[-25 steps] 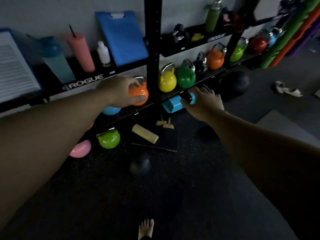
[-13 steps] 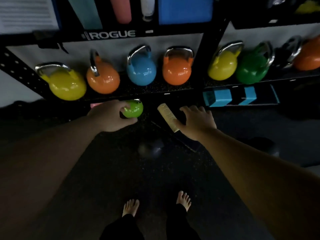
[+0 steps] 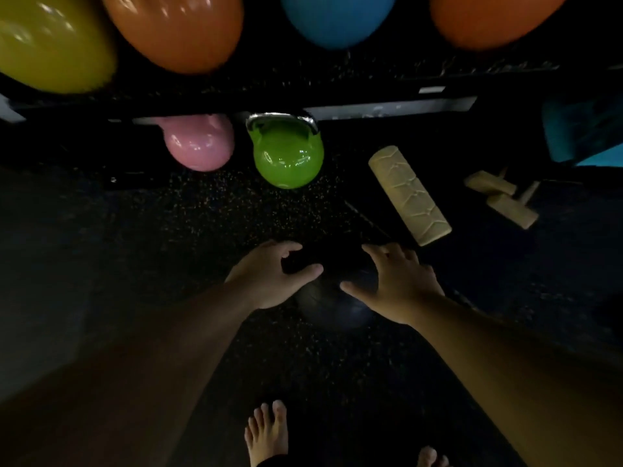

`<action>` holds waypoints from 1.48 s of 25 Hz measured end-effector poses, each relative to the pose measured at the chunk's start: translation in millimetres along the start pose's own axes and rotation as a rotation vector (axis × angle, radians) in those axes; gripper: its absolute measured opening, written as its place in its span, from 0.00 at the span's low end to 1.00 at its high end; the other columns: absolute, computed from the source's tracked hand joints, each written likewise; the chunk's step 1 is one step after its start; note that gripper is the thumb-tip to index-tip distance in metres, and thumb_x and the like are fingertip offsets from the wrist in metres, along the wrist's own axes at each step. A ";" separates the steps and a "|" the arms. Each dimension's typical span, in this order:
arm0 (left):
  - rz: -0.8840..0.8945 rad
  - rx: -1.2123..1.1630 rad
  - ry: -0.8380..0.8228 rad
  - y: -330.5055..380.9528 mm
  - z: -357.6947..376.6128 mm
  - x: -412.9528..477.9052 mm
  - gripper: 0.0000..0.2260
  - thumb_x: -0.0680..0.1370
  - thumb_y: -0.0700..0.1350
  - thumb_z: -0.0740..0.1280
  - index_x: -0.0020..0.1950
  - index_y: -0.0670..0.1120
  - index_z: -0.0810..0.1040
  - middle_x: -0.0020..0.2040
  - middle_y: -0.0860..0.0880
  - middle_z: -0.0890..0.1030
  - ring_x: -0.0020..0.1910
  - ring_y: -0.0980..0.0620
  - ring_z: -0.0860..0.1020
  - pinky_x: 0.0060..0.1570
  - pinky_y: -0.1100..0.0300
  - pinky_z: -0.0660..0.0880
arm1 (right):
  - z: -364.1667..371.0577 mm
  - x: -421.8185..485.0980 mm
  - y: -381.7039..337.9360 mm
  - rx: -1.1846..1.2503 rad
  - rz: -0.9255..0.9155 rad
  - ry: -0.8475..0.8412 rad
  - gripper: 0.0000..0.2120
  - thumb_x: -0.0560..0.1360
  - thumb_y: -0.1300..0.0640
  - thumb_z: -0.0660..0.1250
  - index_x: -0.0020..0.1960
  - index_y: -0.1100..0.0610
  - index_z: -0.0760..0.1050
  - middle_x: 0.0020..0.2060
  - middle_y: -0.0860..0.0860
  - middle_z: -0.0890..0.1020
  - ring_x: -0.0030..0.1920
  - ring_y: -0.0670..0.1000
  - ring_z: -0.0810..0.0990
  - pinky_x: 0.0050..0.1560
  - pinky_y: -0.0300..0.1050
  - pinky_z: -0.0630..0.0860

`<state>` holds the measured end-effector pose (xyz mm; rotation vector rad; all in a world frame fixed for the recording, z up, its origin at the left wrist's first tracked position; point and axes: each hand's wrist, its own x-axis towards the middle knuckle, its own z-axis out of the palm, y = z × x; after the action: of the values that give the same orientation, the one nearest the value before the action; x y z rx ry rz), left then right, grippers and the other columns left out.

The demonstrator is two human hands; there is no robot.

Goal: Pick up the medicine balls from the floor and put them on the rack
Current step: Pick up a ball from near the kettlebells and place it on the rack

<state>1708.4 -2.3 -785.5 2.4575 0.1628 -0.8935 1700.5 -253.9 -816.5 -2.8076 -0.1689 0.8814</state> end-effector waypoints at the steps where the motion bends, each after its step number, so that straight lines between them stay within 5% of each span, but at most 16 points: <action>1: -0.016 -0.058 0.001 -14.6 24.0 22.1 0.51 0.63 0.85 0.58 0.81 0.61 0.71 0.77 0.51 0.74 0.75 0.49 0.74 0.70 0.52 0.72 | 18.5 21.1 5.6 0.037 0.014 0.018 0.51 0.66 0.15 0.48 0.82 0.42 0.50 0.80 0.52 0.60 0.76 0.62 0.63 0.65 0.67 0.72; 5: -0.163 -0.384 0.008 -47.7 108.9 83.3 0.63 0.56 0.91 0.54 0.86 0.61 0.59 0.86 0.48 0.63 0.82 0.44 0.66 0.72 0.49 0.66 | 82.7 79.2 33.8 0.283 0.125 0.027 0.59 0.58 0.10 0.52 0.81 0.36 0.43 0.83 0.51 0.54 0.79 0.63 0.59 0.68 0.71 0.69; 9: -0.341 -0.788 0.029 -45.3 148.7 103.3 0.60 0.56 0.87 0.66 0.84 0.64 0.61 0.82 0.48 0.69 0.77 0.40 0.72 0.70 0.37 0.74 | 122.6 87.7 25.9 0.564 0.197 -0.098 0.63 0.55 0.13 0.62 0.81 0.34 0.38 0.84 0.53 0.49 0.80 0.65 0.58 0.71 0.70 0.69; 16: -0.276 -0.788 0.201 -18.5 133.4 63.8 0.51 0.61 0.79 0.70 0.80 0.59 0.70 0.75 0.50 0.76 0.71 0.45 0.77 0.71 0.42 0.77 | 90.1 50.1 8.5 0.722 0.202 0.059 0.60 0.57 0.19 0.68 0.81 0.36 0.48 0.78 0.53 0.59 0.75 0.62 0.66 0.66 0.64 0.75; 22: -0.180 -0.845 0.296 60.0 29.0 -32.4 0.57 0.58 0.79 0.69 0.83 0.55 0.67 0.78 0.47 0.73 0.76 0.44 0.74 0.75 0.43 0.73 | -49.6 -27.5 -18.6 0.770 0.117 0.152 0.60 0.57 0.21 0.71 0.82 0.36 0.49 0.79 0.50 0.58 0.77 0.60 0.62 0.68 0.60 0.73; 27: -0.020 -0.863 0.405 145.8 -94.8 -129.6 0.48 0.64 0.76 0.72 0.80 0.55 0.73 0.75 0.48 0.78 0.74 0.46 0.76 0.74 0.45 0.73 | -214.3 -116.6 -48.1 0.784 0.018 0.269 0.59 0.57 0.21 0.71 0.81 0.36 0.51 0.77 0.48 0.59 0.75 0.55 0.67 0.66 0.50 0.73; 31: 0.132 -0.897 0.513 217.0 -199.5 -205.9 0.50 0.59 0.80 0.72 0.76 0.57 0.76 0.70 0.51 0.81 0.70 0.49 0.79 0.73 0.45 0.75 | -347.5 -185.5 -78.0 0.767 -0.051 0.389 0.59 0.57 0.21 0.71 0.81 0.37 0.52 0.77 0.49 0.60 0.75 0.58 0.66 0.70 0.61 0.72; 37: 0.301 -0.943 0.702 310.1 -348.1 -329.0 0.49 0.59 0.77 0.73 0.76 0.55 0.76 0.70 0.50 0.82 0.71 0.47 0.79 0.74 0.47 0.74 | -532.2 -289.4 -129.3 0.717 -0.221 0.616 0.56 0.57 0.22 0.70 0.79 0.37 0.56 0.75 0.53 0.65 0.74 0.60 0.69 0.71 0.56 0.71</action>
<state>1736.7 -72.3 -220.0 1.7046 0.3473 0.2082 1763.9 -255.5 -200.2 -2.1833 -0.0493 -0.0197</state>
